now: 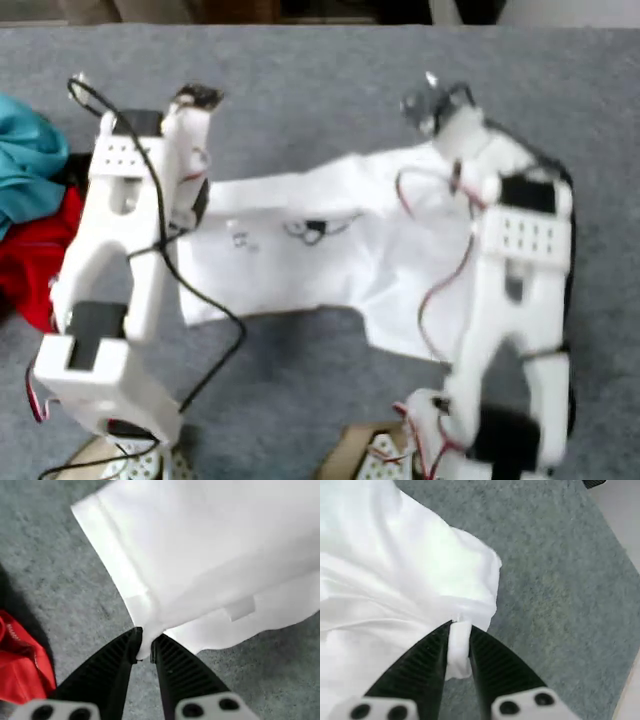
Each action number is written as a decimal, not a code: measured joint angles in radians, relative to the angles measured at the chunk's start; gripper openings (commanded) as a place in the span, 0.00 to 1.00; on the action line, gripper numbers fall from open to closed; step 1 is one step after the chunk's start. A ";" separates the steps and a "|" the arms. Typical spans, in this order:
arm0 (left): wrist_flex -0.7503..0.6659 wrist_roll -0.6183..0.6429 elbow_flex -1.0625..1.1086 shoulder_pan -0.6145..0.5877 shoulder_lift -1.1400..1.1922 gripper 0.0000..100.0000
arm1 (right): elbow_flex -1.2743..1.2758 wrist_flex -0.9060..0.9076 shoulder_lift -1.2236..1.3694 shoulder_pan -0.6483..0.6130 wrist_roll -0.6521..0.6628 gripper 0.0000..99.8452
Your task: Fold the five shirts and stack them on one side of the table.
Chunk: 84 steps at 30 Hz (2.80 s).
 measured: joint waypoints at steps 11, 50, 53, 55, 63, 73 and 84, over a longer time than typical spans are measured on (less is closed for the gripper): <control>-0.040 -0.040 0.328 -0.014 -0.288 0.02 | 0.423 0.080 -0.423 0.074 0.091 0.00; -0.115 -0.031 0.628 -0.031 -0.325 0.23 | 0.853 0.249 -1.069 0.164 0.293 0.23; -0.034 -0.029 0.526 -0.049 -0.325 0.18 | 0.810 0.275 -1.076 0.164 0.293 0.10; 0.012 -0.029 0.431 -0.077 -0.325 0.07 | 0.767 0.275 -1.076 0.164 0.287 0.00; 0.015 0.163 0.155 -0.084 -0.325 0.02 | 0.611 0.169 -0.853 0.120 0.169 0.01; -0.466 0.459 0.304 0.041 -0.129 0.02 | 0.158 -0.054 -0.025 0.031 -0.064 0.01; -0.597 0.493 0.259 -0.009 0.201 0.02 | -0.414 -0.061 0.795 0.026 -0.175 0.01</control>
